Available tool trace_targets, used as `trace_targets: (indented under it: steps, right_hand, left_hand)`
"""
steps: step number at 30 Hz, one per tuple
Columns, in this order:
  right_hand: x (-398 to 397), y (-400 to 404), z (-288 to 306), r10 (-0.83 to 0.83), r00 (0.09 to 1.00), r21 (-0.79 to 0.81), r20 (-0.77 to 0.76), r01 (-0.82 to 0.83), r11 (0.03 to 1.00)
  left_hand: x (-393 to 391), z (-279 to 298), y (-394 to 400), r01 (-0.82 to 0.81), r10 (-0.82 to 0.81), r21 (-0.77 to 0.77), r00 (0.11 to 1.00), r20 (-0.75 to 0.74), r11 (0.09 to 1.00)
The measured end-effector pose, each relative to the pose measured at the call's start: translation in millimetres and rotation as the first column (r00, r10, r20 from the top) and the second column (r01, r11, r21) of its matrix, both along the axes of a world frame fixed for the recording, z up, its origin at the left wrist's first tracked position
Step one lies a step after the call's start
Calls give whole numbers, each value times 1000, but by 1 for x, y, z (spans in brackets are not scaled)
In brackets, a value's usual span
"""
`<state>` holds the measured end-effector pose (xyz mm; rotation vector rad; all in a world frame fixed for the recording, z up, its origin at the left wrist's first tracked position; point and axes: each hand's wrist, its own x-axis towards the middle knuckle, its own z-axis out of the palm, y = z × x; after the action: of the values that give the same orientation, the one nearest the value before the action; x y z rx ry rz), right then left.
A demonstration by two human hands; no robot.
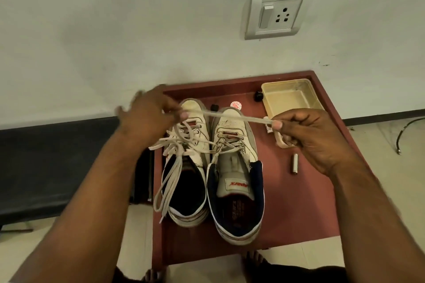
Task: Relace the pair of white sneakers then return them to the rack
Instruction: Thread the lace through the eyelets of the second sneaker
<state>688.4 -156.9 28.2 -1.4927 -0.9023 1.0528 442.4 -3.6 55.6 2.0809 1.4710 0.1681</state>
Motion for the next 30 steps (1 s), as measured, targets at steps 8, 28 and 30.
trace_targets:
  steps: [8, 28, 30]
  right_hand:
    - [-30, 14, -2, 134, 990, -6, 46, -134, 991]
    - [-18, 9, -3, 65, 994, -153, 89, -51, 987]
    - [-20, 9, -2, 38, 994, -219, 105, -14, 976]
  left_hand:
    - [54, -2, -60, 406, -344, -52, 830, 439, 913]
    - [46, -5, -50, 240, -179, -156, 928, 327, 958]
    - [47, -9, -52, 222, -189, -101, 946, 263, 970]
